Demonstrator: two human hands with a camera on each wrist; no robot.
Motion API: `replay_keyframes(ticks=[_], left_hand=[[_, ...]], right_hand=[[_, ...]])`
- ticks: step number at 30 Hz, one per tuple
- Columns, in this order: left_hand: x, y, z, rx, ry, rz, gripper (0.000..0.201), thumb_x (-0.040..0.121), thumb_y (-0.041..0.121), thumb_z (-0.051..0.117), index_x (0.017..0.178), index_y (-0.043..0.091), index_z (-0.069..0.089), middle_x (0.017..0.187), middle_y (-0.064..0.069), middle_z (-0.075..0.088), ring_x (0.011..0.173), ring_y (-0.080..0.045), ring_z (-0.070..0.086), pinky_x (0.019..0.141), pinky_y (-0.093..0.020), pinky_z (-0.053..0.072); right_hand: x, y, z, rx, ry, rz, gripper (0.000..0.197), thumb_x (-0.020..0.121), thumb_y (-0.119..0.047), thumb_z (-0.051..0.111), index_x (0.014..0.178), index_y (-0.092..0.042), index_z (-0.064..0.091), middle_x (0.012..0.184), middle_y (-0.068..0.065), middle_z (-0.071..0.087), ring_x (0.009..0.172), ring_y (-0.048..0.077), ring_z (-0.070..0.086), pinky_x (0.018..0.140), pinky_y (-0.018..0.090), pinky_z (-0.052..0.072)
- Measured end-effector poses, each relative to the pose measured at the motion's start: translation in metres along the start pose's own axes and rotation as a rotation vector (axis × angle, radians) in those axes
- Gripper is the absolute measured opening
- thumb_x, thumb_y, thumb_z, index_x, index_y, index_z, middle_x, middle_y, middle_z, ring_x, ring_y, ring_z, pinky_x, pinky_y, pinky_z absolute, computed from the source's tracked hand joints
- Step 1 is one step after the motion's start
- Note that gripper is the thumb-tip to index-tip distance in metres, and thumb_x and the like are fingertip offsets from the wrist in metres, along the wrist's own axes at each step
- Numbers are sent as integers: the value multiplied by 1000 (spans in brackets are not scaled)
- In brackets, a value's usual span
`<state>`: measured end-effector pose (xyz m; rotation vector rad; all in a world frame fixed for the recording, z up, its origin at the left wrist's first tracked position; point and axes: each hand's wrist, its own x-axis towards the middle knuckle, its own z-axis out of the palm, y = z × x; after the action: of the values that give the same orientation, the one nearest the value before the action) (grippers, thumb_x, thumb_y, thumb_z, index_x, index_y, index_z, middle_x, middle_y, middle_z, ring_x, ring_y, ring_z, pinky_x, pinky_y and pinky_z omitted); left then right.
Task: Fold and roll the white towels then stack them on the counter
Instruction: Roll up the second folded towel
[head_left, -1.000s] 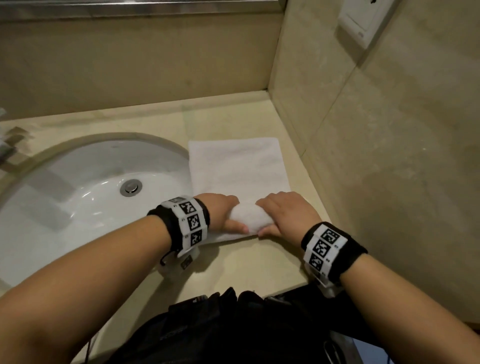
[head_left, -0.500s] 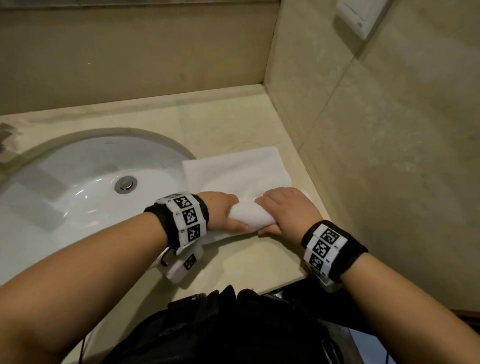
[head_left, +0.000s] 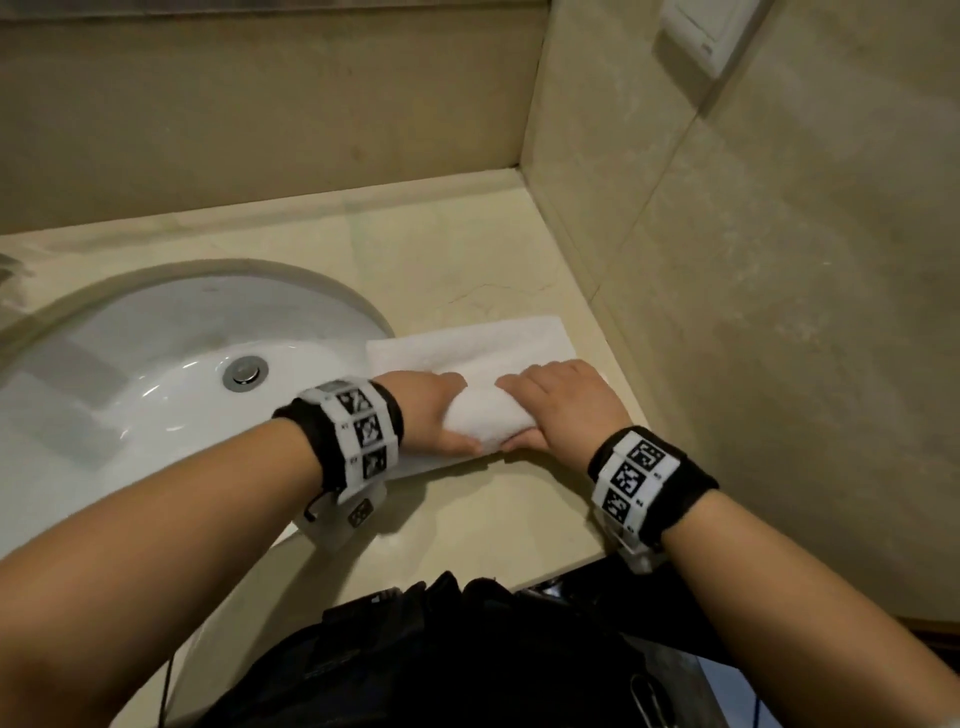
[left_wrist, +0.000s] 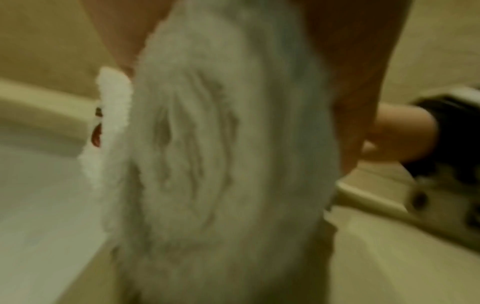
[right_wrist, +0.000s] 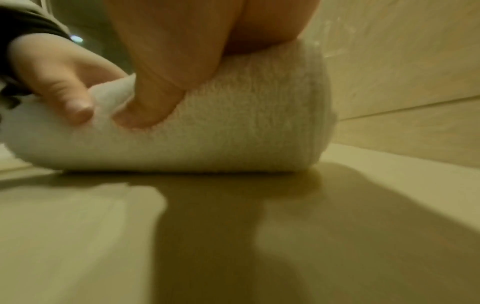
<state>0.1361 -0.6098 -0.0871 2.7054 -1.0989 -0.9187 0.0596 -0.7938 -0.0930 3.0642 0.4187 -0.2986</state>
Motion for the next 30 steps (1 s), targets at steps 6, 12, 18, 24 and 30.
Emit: replay_keyframes(ticks=[6, 12, 18, 24, 30], left_hand=[[-23, -4, 18, 387, 345, 71, 86, 69, 65, 59, 137, 21, 30, 127, -7, 48, 109, -29, 48, 91, -37, 40], [-3, -9, -15, -34, 26, 45, 63, 74, 57, 63, 125, 25, 45, 119, 1, 59, 104, -21, 56, 84, -27, 41], [-18, -15, -16, -11, 157, 60, 86, 65, 73, 57, 133, 24, 37, 123, -1, 55, 106, -21, 54, 88, -31, 42], [-7, -23, -19, 123, 143, 40, 68, 63, 61, 63, 122, 38, 37, 106, 5, 61, 92, -22, 59, 76, -31, 46], [18, -41, -39, -340, -170, -46, 50, 64, 45, 77, 106, 34, 52, 95, 15, 62, 93, -13, 59, 69, -22, 45]], right_hand=[[31, 6, -19, 424, -341, 89, 55, 83, -58, 46, 124, -22, 49, 124, 4, 58, 113, 23, 52, 95, 34, 37], [2, 0, -6, 66, 80, 26, 79, 65, -70, 56, 127, -22, 44, 120, 4, 52, 107, 25, 49, 89, 36, 33], [27, 9, -27, 320, -296, 52, 57, 74, -64, 55, 114, -25, 51, 107, 2, 63, 87, 20, 54, 70, 30, 35], [38, 13, -35, 175, -163, 9, 64, 74, -70, 46, 120, -25, 51, 114, 2, 58, 99, 23, 52, 84, 37, 40], [34, 4, -15, 100, -37, -2, 73, 66, -61, 64, 126, -26, 43, 118, 1, 56, 106, 24, 54, 86, 34, 36]])
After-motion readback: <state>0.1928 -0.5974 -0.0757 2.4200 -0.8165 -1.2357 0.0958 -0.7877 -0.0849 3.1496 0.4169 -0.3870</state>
